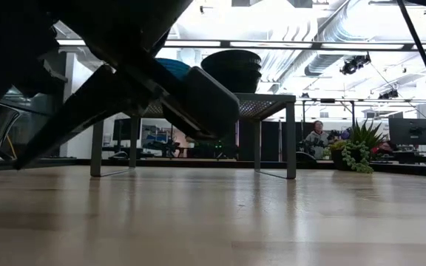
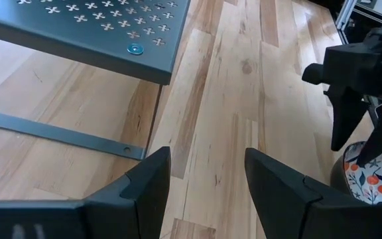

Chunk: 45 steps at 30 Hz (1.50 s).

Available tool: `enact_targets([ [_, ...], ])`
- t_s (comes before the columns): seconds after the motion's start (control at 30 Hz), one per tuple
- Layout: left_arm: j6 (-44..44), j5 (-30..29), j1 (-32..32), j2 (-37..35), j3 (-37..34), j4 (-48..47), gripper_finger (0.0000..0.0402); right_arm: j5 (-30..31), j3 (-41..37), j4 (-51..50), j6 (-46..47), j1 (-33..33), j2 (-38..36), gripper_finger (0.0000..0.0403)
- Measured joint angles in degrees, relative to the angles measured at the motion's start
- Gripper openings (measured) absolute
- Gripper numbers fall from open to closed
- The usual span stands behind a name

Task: Pick & Place Mini bowls
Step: Stack the white bowl on top of the white bowls on the shelf

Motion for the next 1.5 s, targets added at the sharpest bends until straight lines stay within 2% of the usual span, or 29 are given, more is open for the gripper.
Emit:
enact_targets([
  [0.2,0.0,0.0,0.0,0.0,0.0,0.0,0.0190,-0.9,0.0,-0.1,0.0,-0.4,0.0,0.0100],
  [0.43,0.0,0.0,0.0,0.0,0.0,0.0,0.0190,-0.4,0.0,-0.4,-0.5,-0.4,0.0,0.0020],
  [0.5,0.0,0.0,0.0,0.0,0.0,0.0,0.0190,0.3,-0.1,-0.4,-1.4,-0.4,0.0,0.0008],
  [1.0,0.0,0.0,0.0,0.0,0.0,0.0,0.0190,-1.4,-0.1,-1.1,-3.1,-0.3,-1.2,0.0002],
  [1.5,0.0,0.0,0.0,0.0,0.0,0.0,0.0190,0.0,0.0,-26.6,-5.5,-0.4,-14.8,0.0001],
])
